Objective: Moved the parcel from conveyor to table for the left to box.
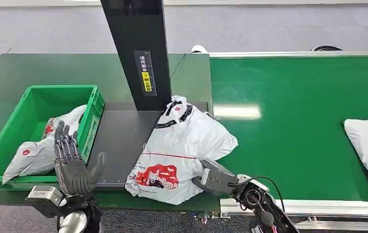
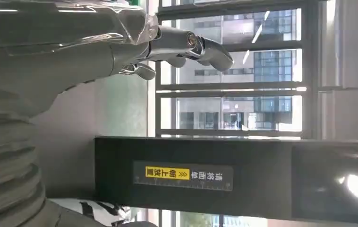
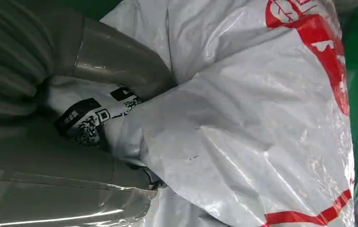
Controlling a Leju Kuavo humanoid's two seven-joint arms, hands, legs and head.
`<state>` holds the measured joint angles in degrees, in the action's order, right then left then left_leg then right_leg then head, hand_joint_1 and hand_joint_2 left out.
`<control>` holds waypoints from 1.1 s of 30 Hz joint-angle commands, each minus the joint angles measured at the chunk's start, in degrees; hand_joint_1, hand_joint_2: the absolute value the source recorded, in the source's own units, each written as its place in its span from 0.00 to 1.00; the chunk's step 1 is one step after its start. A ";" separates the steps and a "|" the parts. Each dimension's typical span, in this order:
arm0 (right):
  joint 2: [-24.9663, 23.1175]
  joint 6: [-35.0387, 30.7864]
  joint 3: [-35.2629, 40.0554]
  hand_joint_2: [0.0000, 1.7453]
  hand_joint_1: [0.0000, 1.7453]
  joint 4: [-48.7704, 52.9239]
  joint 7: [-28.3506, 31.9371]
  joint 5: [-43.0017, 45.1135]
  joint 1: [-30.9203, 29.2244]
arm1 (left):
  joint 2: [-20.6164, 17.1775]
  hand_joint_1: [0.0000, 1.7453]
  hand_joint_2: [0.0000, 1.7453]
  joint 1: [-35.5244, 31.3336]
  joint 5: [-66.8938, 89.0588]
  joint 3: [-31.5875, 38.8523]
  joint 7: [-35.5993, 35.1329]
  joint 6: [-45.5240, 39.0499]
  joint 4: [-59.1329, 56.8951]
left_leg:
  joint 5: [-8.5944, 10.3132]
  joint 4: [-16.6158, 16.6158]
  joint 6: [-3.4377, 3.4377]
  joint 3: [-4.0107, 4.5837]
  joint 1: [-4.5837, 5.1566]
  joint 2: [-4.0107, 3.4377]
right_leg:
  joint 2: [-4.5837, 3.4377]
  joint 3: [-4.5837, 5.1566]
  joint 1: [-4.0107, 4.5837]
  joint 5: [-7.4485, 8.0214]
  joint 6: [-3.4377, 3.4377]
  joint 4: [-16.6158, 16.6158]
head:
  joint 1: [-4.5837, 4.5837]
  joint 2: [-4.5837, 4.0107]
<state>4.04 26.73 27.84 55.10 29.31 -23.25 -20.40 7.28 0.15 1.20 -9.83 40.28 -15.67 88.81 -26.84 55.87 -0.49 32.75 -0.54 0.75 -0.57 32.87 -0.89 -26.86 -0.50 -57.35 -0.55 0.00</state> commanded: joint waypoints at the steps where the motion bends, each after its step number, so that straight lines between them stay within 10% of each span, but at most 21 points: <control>1: 1.44 1.26 7.55 1.00 1.00 -3.93 1.08 1.24 -3.08 | -1.48 0.00 1.00 -2.98 -0.43 -2.39 -0.28 0.54 -6.04 | 0.02 -0.05 0.01 -0.12 -0.03 -0.10 | 0.01 -0.13 0.05 0.05 0.06 0.09 | 0.00 0.00; 27: -0.77 -22.42 -6.01 1.00 1.00 1.41 -11.81 -2.44 1.58 | -0.97 0.00 1.00 1.01 4.11 -3.17 -0.56 2.07 -4.55 | -0.01 -0.04 0.02 -0.10 0.00 0.00 | 0.09 -0.13 0.02 -0.01 0.03 0.08 | 0.00 0.00; 28: -0.50 -22.12 -6.42 1.00 0.30 1.96 -11.87 -2.49 2.13 | -1.05 0.00 1.00 0.68 4.20 -3.34 -0.57 2.23 -4.96 | 0.00 -0.04 0.02 -0.08 0.01 0.06 | 0.13 -0.12 0.00 -0.03 0.03 0.06 | -0.02 0.00; 29: -0.34 -22.16 -6.90 1.00 0.02 2.25 -11.86 -2.53 2.54 | -1.06 0.00 1.00 0.27 4.23 -3.42 -0.59 2.30 -5.44 | -0.01 -0.05 0.02 -0.12 -0.01 0.07 | 0.18 -0.19 0.03 -0.04 0.04 0.10 | 0.02 0.00; 33: -0.86 -22.27 -8.12 1.00 0.00 1.56 -11.43 -2.43 2.72 | -1.64 0.00 1.00 -0.08 5.08 -4.38 -1.01 3.22 -6.00 | 0.00 -0.05 0.00 -0.10 0.00 0.02 | 0.11 -0.12 0.01 -0.01 0.04 0.06 | -0.02 0.00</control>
<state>3.96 4.66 24.94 56.15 17.75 -26.05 -18.99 6.82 1.02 5.36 -12.24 40.15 -13.49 86.75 -26.85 55.88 -0.48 32.75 -0.53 0.76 -0.56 32.88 -0.90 -26.86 -0.51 -57.34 -0.57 0.00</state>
